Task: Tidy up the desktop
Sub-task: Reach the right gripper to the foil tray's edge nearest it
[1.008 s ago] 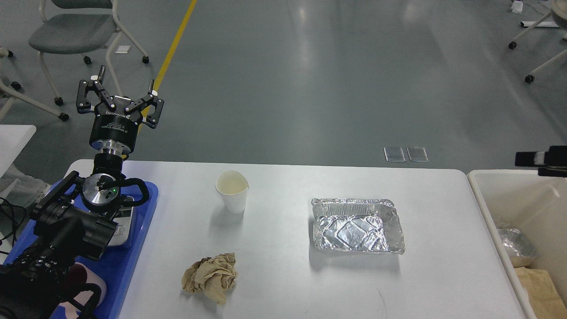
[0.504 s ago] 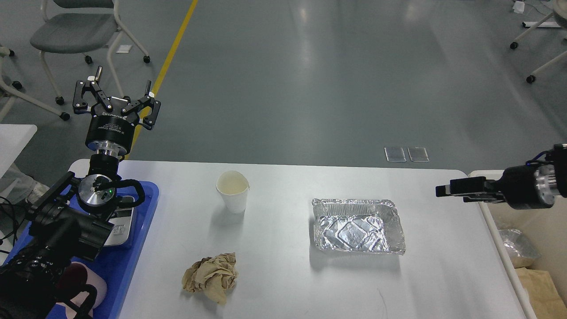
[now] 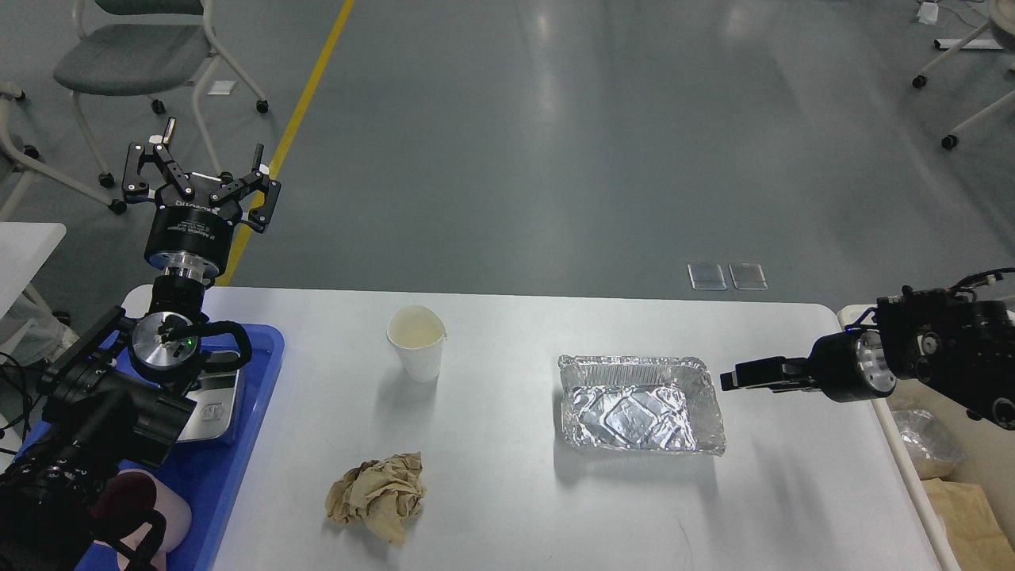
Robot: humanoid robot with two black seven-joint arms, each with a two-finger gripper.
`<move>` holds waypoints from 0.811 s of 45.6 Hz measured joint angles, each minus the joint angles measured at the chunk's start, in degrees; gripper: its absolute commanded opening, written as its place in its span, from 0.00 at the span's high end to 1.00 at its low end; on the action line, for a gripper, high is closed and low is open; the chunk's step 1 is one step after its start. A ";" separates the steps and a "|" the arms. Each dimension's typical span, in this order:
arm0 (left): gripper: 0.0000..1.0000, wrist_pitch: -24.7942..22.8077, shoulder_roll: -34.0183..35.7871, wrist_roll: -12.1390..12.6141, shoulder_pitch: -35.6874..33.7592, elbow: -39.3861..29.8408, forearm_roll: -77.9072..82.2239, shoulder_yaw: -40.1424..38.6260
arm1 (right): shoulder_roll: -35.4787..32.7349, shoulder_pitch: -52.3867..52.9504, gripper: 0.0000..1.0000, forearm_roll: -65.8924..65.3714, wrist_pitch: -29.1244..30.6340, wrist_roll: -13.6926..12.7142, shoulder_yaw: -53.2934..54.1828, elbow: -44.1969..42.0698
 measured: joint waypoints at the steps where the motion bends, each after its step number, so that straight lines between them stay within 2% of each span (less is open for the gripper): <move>1: 0.03 0.00 0.00 0.00 0.00 0.02 0.00 0.02 | 0.72 0.00 0.00 0.12 -0.19 0.00 -0.35 -0.50; 16: 0.03 0.68 0.03 -0.11 0.08 0.07 0.24 0.06 | 10.00 -3.19 0.00 4.72 -5.93 0.04 -6.26 -10.94; 30: 0.03 0.69 0.06 -0.14 0.09 0.06 0.36 0.06 | 15.18 -4.66 0.00 6.62 -8.42 0.41 -9.64 -14.48; 32: 0.03 0.69 0.09 -0.14 0.09 0.06 0.36 0.06 | 15.62 -4.80 0.04 6.63 -8.81 0.46 -9.79 -14.63; 37: 0.03 0.69 0.12 -0.18 0.09 0.06 0.36 0.06 | 16.19 -5.29 0.36 6.63 -10.98 0.57 -10.29 -16.15</move>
